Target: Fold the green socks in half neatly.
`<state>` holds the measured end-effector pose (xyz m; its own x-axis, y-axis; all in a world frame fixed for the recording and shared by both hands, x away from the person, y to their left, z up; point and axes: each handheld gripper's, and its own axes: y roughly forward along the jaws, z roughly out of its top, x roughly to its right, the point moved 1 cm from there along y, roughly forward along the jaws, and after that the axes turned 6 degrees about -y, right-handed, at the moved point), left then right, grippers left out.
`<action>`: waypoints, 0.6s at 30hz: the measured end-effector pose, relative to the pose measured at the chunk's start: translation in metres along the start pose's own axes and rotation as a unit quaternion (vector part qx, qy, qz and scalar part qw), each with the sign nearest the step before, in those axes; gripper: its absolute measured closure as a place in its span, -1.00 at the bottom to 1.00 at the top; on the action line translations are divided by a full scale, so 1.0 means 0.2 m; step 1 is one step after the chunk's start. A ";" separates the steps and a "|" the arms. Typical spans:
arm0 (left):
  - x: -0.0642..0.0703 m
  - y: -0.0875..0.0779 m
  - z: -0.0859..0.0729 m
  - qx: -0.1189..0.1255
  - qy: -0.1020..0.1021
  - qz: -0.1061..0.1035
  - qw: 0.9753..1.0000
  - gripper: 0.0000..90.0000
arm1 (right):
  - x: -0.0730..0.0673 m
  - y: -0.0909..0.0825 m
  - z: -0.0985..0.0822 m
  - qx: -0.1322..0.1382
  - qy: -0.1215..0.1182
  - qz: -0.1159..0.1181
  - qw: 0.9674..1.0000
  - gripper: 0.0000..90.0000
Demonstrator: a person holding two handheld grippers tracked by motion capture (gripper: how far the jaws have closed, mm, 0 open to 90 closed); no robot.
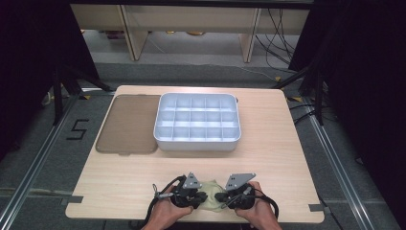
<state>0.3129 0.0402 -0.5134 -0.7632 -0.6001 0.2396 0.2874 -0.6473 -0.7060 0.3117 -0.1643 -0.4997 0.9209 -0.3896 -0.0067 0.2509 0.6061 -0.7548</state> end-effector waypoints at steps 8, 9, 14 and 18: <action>0.01 0.00 0.00 0.003 0.000 0.000 1.000 0.86 | 0.05 -0.03 -0.09 -0.021 0.010 -0.023 0.999 1.00; 0.01 0.00 0.00 0.002 0.001 0.001 1.000 0.86 | 0.05 -0.01 -0.10 -0.015 0.012 -0.026 0.999 1.00; 0.02 -0.02 0.01 0.012 -0.002 -0.006 1.000 0.83 | 0.06 -0.07 -0.07 0.007 0.021 -0.029 0.999 1.00; 0.00 -0.06 0.07 0.032 0.003 0.001 0.999 0.83 | 0.08 -0.10 -0.02 0.029 0.019 -0.033 0.999 1.00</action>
<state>0.3186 0.0413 -0.4954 -0.7664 -0.5984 0.2333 0.3248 -0.6745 -0.6630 0.3196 -0.1858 -0.4870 0.8899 -0.4559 0.0152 0.3285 0.6174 -0.7147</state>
